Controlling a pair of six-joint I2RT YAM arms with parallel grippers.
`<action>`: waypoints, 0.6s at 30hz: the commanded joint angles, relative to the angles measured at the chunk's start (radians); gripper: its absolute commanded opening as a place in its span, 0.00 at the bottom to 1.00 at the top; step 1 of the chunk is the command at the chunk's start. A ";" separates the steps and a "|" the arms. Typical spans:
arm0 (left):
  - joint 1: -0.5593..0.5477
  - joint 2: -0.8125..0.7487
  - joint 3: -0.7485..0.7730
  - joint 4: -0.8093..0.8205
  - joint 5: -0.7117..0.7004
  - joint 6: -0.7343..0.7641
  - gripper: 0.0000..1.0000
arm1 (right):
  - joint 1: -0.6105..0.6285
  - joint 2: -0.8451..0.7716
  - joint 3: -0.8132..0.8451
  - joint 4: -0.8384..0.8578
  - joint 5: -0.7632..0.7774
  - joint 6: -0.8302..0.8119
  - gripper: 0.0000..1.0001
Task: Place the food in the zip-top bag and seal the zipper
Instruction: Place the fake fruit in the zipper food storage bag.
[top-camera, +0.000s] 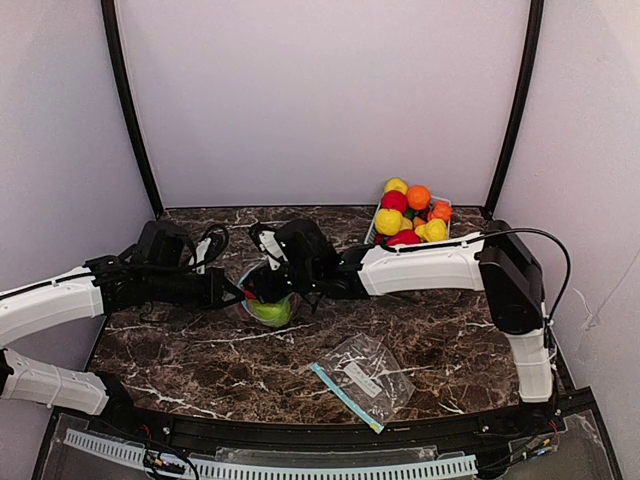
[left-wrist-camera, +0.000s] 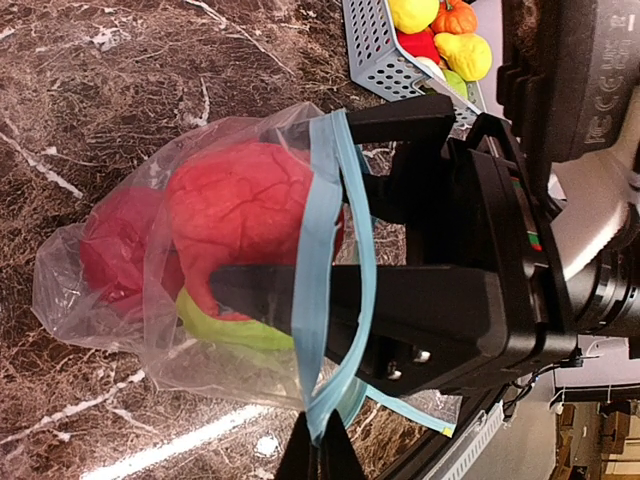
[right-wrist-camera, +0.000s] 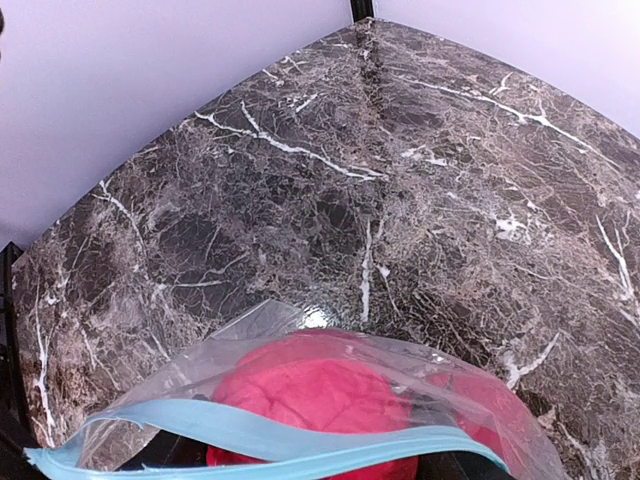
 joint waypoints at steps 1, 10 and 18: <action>0.007 -0.024 -0.016 -0.004 0.008 -0.005 0.01 | 0.009 0.024 0.025 -0.011 -0.030 -0.017 0.55; 0.006 -0.029 -0.015 -0.005 -0.001 -0.008 0.01 | 0.011 0.052 0.052 -0.093 0.107 0.011 0.68; 0.006 -0.057 -0.018 -0.033 -0.072 -0.015 0.01 | 0.011 -0.078 0.009 -0.102 -0.039 -0.053 0.89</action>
